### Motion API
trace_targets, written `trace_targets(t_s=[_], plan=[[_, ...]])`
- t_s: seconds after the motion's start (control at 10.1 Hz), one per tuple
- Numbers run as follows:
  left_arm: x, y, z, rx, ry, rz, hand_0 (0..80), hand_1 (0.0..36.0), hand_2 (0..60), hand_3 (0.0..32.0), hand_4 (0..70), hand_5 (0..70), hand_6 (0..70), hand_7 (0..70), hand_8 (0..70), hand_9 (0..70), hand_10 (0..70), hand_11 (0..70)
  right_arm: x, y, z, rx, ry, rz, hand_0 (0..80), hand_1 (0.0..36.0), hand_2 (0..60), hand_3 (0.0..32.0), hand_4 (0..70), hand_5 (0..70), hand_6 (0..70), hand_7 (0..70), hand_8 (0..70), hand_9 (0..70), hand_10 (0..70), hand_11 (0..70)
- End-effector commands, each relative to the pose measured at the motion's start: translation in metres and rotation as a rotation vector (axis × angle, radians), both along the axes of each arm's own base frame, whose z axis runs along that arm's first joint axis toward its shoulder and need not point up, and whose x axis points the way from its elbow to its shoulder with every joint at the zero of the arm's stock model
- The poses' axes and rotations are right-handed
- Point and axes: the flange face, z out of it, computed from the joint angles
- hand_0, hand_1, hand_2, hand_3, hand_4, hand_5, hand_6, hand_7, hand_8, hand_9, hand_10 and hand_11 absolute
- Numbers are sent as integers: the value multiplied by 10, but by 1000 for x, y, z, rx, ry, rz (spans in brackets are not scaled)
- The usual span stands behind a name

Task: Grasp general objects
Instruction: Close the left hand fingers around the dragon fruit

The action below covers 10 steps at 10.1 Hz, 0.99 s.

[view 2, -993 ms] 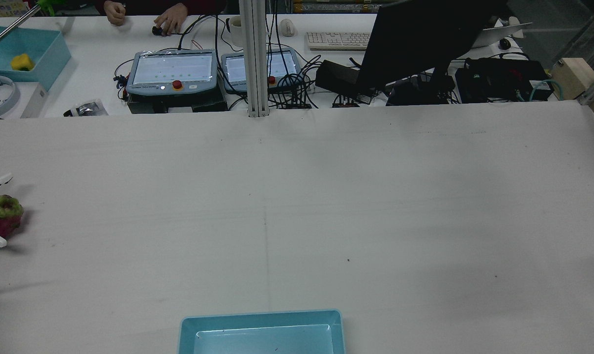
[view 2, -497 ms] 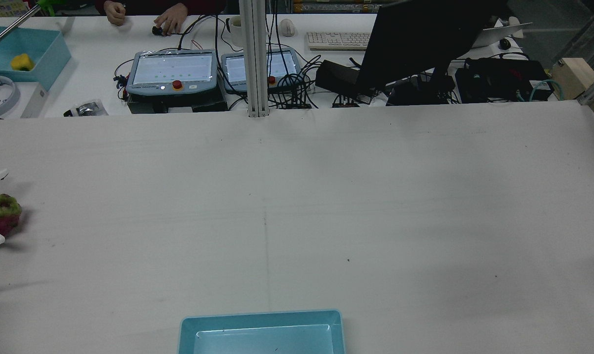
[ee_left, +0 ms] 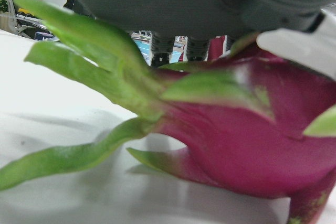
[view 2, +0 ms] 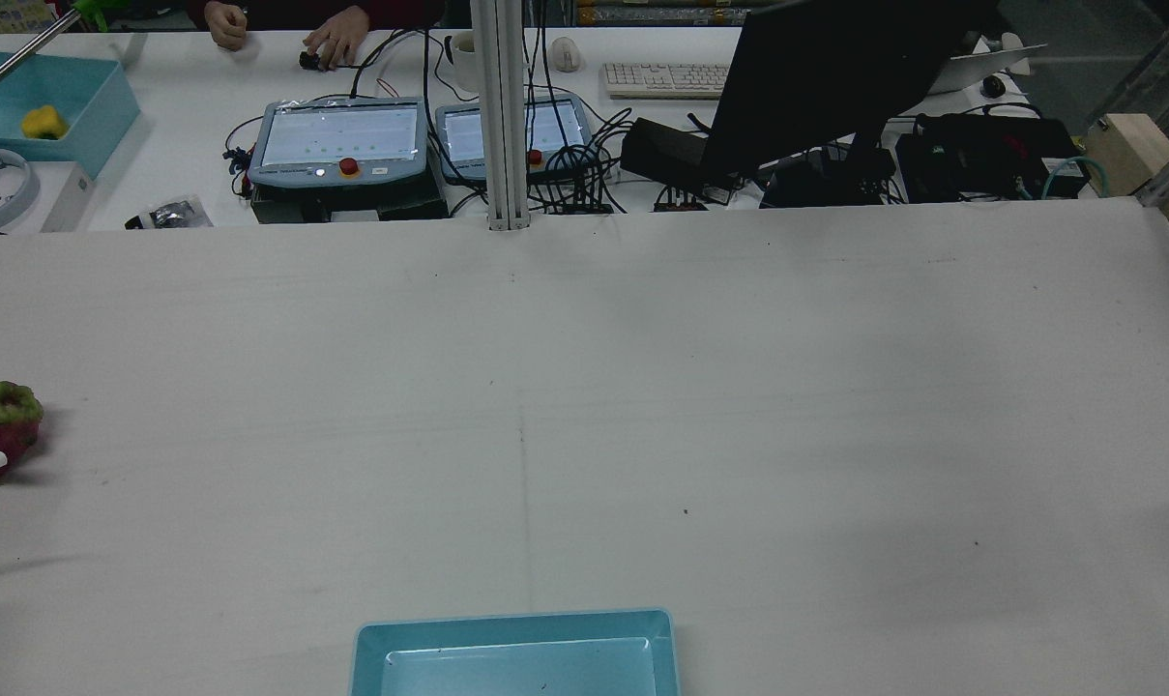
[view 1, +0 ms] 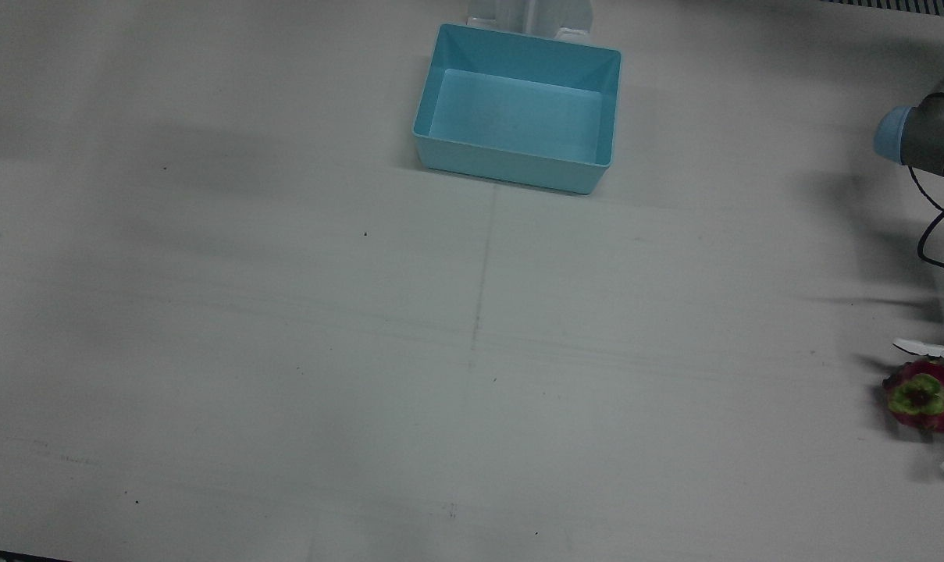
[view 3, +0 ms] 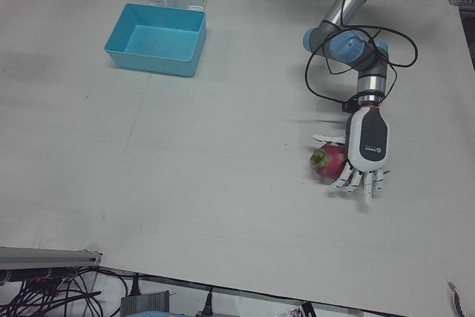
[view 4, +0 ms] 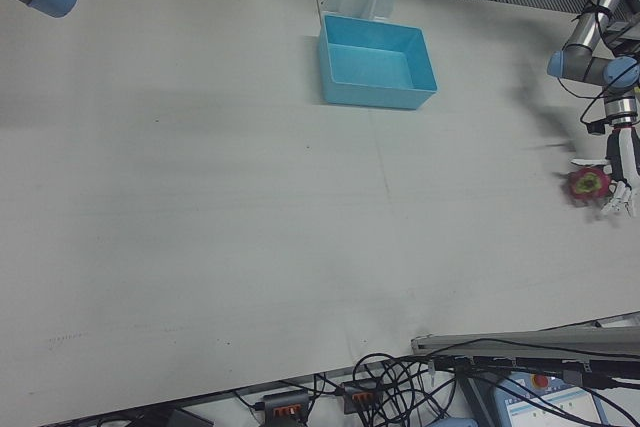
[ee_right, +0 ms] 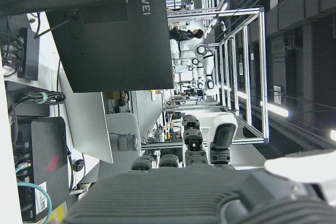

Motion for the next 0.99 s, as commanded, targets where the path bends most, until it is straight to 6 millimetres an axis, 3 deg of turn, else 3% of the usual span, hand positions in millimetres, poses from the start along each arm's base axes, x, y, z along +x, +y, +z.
trace_targets(t_s=[0.0, 0.2, 0.3, 0.5, 0.6, 0.7, 0.89], plan=[[13, 5, 1, 6, -6, -12, 370, 0, 212, 0, 700, 486, 700, 573, 606, 583, 700, 700, 0, 0, 0, 0, 0, 0, 0, 0, 0, 0, 0, 0, 0, 0, 0, 0, 0, 0], [12, 4, -10, 20, 15, -16, 295, 0, 301, 0, 685, 491, 700, 566, 618, 598, 700, 700, -1, 0, 0, 0, 0, -1, 0, 0, 0, 0, 0, 0, 0, 0, 0, 0, 0, 0], [12, 2, -30, 39, 33, -19, 226, 0, 385, 0, 694, 501, 700, 564, 623, 606, 700, 700, 0, 0, 0, 0, 0, 0, 0, 0, 0, 0, 0, 0, 0, 0, 0, 0, 0, 0], [9, 4, -95, 67, 63, -20, 104, 0, 566, 0, 700, 521, 700, 568, 670, 672, 700, 700, 0, 0, 0, 0, 0, 0, 0, 0, 0, 0, 0, 0, 0, 0, 0, 0, 0, 0], [7, 6, -124, 80, 76, -18, 73, 0, 575, 0, 700, 516, 700, 565, 677, 682, 700, 700, 0, 0, 0, 0, 0, 0, 0, 0, 0, 0, 0, 0, 0, 0, 0, 0, 0, 0], [8, 7, -141, 92, 90, -14, 64, 0, 546, 0, 687, 502, 700, 559, 672, 673, 700, 700, 0, 0, -1, 2, 0, 0, 0, 0, 0, 0, 0, 0, 0, 0, 0, 0, 0, 0], [10, 8, -157, 108, 149, 6, 55, 0, 458, 0, 654, 472, 700, 545, 668, 667, 700, 700, 0, 0, -1, 2, 0, 0, 0, 0, 0, 0, 0, 0, 0, 0, 0, 0, 0, 0]])
